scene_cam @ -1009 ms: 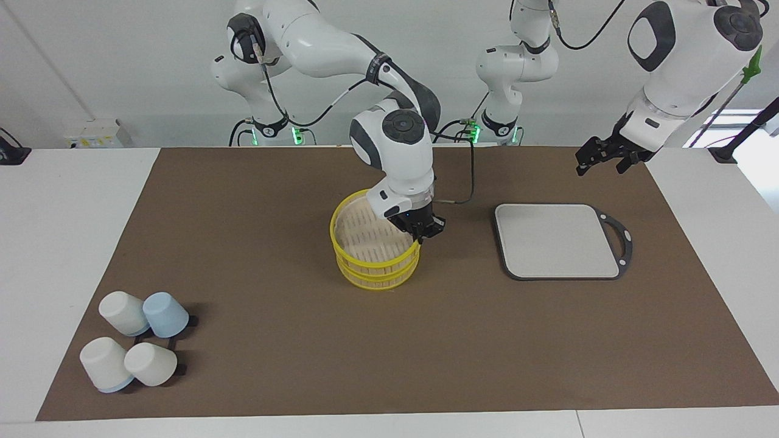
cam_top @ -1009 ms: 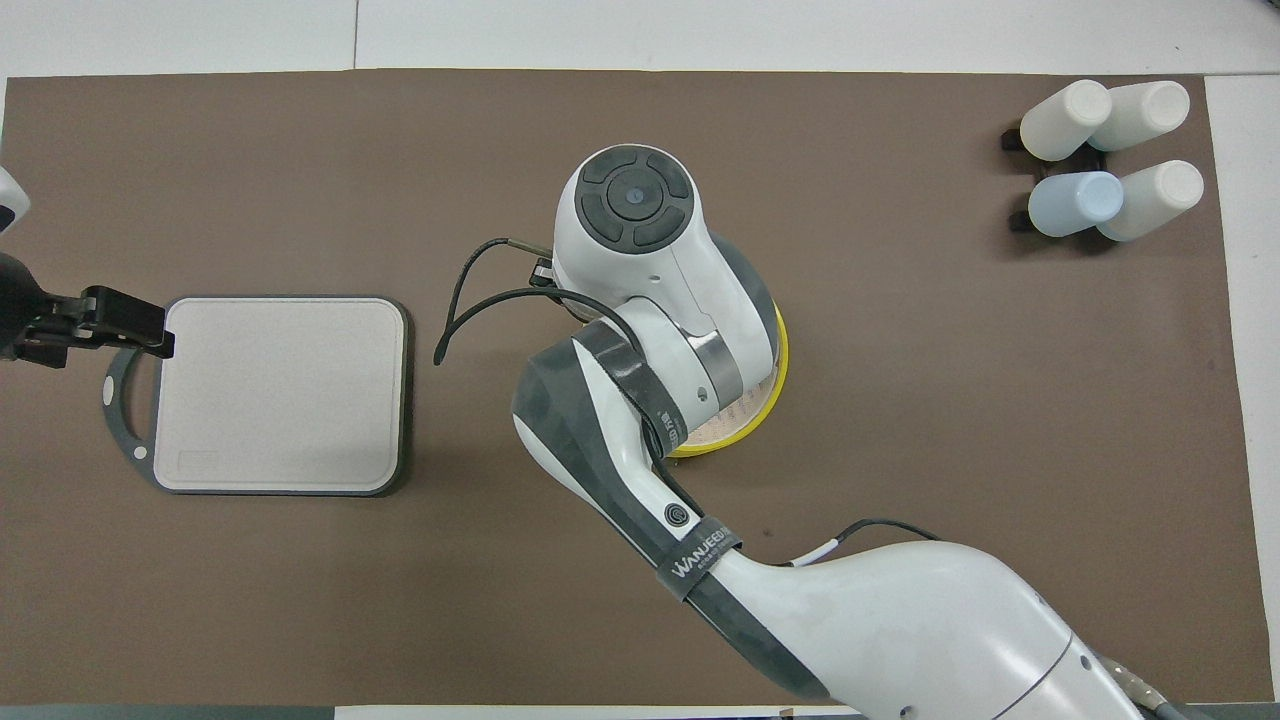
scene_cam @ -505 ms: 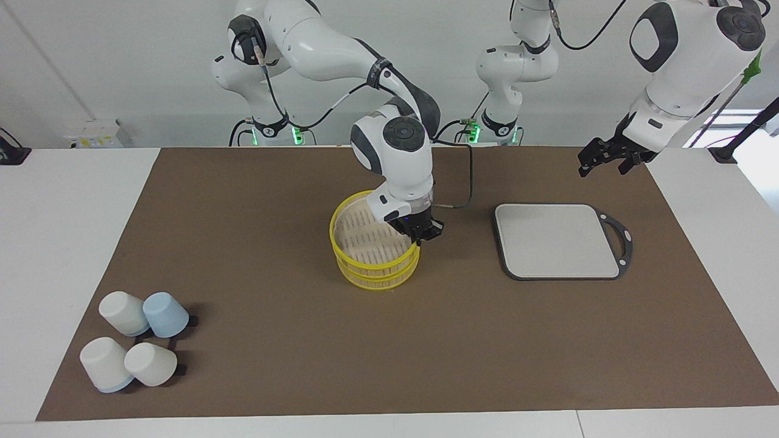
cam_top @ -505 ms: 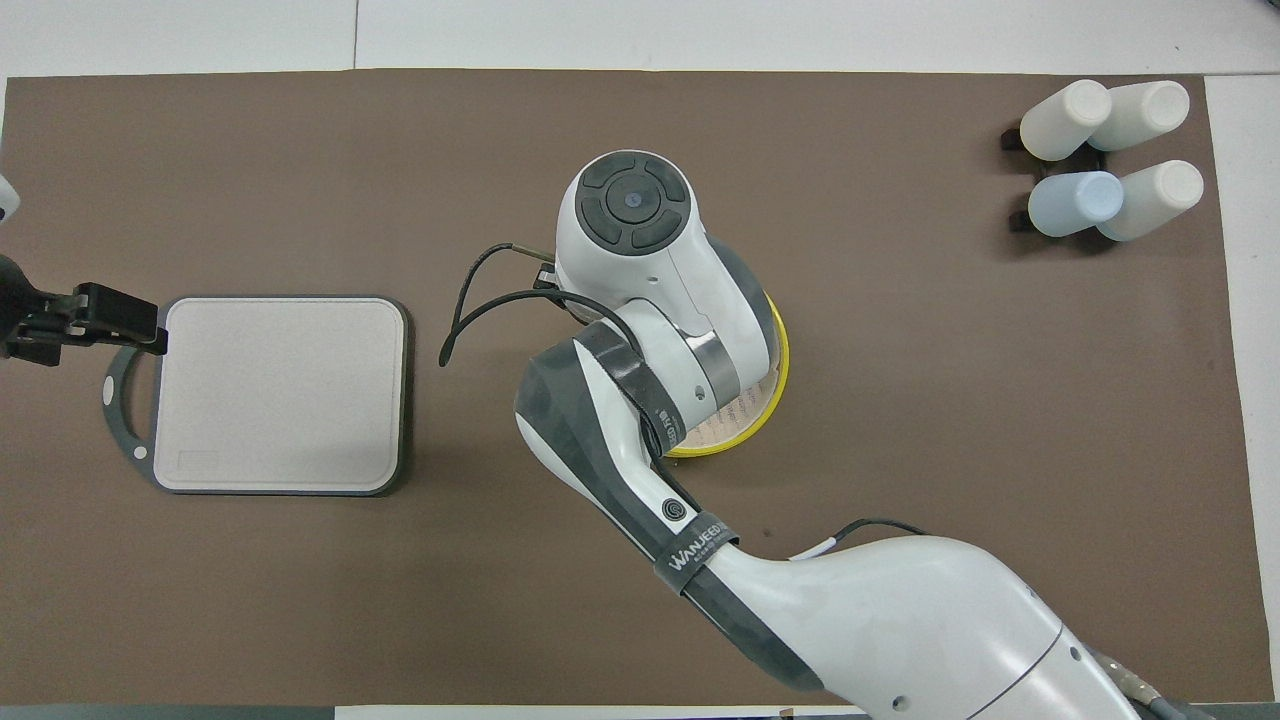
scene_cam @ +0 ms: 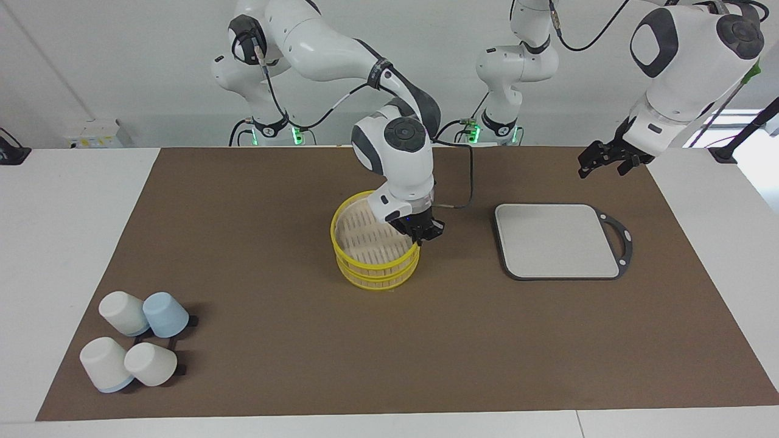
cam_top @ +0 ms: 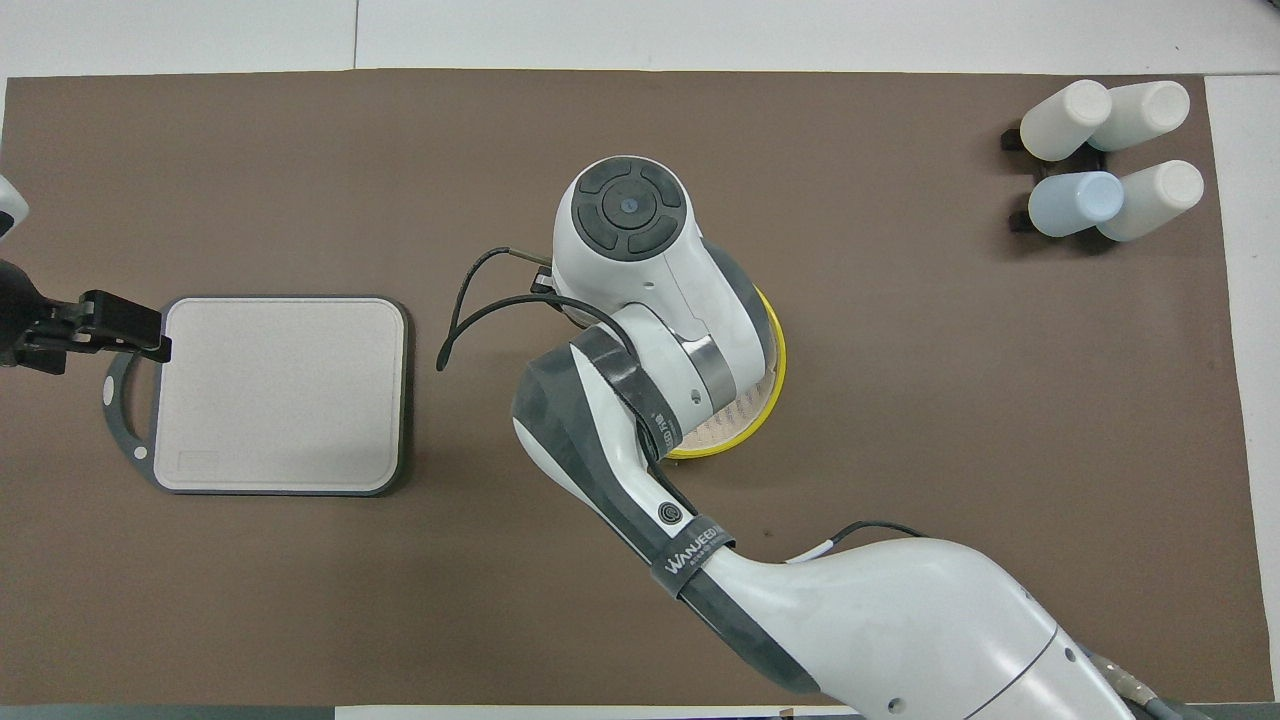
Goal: Place bun in steamer
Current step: 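Lower the lid onto the steamer with the right gripper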
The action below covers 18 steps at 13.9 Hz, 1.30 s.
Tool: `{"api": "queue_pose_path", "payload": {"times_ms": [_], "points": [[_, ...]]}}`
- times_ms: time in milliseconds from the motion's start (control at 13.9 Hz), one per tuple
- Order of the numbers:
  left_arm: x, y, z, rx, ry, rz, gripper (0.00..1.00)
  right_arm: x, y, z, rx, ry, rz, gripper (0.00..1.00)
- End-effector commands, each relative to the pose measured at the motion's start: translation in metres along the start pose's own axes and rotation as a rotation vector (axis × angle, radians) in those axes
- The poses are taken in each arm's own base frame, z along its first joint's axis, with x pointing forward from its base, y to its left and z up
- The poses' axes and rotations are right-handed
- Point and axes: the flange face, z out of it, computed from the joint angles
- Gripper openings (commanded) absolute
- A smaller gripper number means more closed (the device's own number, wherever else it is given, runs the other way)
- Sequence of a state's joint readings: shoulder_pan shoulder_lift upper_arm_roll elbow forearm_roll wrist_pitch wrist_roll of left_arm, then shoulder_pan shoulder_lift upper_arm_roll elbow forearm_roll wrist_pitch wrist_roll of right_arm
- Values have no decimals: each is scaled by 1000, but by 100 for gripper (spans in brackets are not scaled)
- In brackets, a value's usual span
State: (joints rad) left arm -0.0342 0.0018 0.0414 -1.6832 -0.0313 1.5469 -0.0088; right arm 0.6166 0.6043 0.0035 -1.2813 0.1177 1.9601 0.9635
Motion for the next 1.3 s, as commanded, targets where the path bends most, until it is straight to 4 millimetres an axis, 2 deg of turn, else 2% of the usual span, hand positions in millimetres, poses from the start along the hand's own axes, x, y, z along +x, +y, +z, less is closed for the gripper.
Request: {"api": "queue_pose_path", "payload": {"times_ms": [0,432,649,721,793,865,1009,1081,1225], "points": [[-6,0,2,6,14,10,100,-9,-5,-1,17,-13,12,0],[-6,-1,-1,6,20,8,100,-10,0,14,9,-15,12,0],[-5,0,-1,6,23,8,100,-11,1,15,5,-17,12,0],[-5,-1,-1,6,23,7,100,-11,1,15,4,-18,12,26],[-5,-1,-1,6,21,7,100,-10,2,13,3,-17,9,82],[-5,-1,-1,6,23,7,100,-6,3,7,2,-6,5,100],[-6,-1,-1,6,18,8,100,0,6,-14,24,14,-4,100],[-5,-1,-2,6,26,8,100,10,14,-27,38,25,-23,100],[-3,0,-2,6,34,8,100,34,44,-71,35,31,-67,100]]}}
